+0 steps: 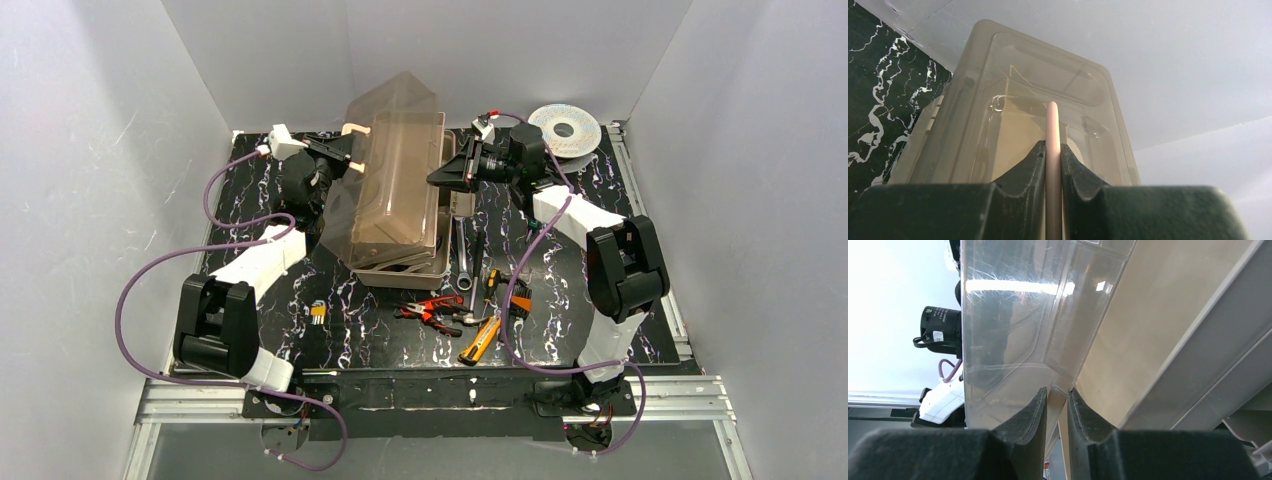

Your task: Pack the tool kit

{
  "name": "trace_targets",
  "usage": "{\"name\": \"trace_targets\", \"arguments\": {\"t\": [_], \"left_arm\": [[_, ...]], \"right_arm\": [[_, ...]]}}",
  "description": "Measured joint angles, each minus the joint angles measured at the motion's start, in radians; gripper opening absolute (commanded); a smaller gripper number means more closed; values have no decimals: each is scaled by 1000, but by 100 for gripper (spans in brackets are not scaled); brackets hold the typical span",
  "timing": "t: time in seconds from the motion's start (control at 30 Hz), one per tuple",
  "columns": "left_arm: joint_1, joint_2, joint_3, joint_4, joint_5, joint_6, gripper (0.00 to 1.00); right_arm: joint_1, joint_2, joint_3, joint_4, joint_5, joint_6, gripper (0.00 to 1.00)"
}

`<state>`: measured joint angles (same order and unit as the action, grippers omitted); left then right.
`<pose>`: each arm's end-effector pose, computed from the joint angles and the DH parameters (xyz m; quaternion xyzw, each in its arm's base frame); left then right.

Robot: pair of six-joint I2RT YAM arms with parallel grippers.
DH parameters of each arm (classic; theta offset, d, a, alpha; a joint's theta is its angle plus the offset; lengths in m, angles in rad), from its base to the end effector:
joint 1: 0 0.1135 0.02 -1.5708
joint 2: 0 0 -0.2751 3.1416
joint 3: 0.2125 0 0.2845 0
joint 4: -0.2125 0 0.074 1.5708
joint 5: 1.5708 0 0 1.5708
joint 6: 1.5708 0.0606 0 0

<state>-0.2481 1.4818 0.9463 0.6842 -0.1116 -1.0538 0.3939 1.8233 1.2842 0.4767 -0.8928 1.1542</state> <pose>0.3875 -0.0912 0.3171 -0.2943 0.5829 -0.4294 0.6239 0.4159 0.2240 0.2816 -0.0306 0.7202 0.6567 0.2217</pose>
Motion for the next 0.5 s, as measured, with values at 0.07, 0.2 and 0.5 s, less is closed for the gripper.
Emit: {"name": "trace_targets", "arguments": {"t": [0.07,0.2,0.5], "left_arm": [[-1,0,0,1,-2,8,0],[-3,1,5,3,-11,42,6],[-23,26,75,-58,0,116,85]], "right_arm": [[0,1,3,-4,-1,0,9],[0,1,3,-10,-1,-3,9],[13,1,21,-53,4,-14,9]]}}
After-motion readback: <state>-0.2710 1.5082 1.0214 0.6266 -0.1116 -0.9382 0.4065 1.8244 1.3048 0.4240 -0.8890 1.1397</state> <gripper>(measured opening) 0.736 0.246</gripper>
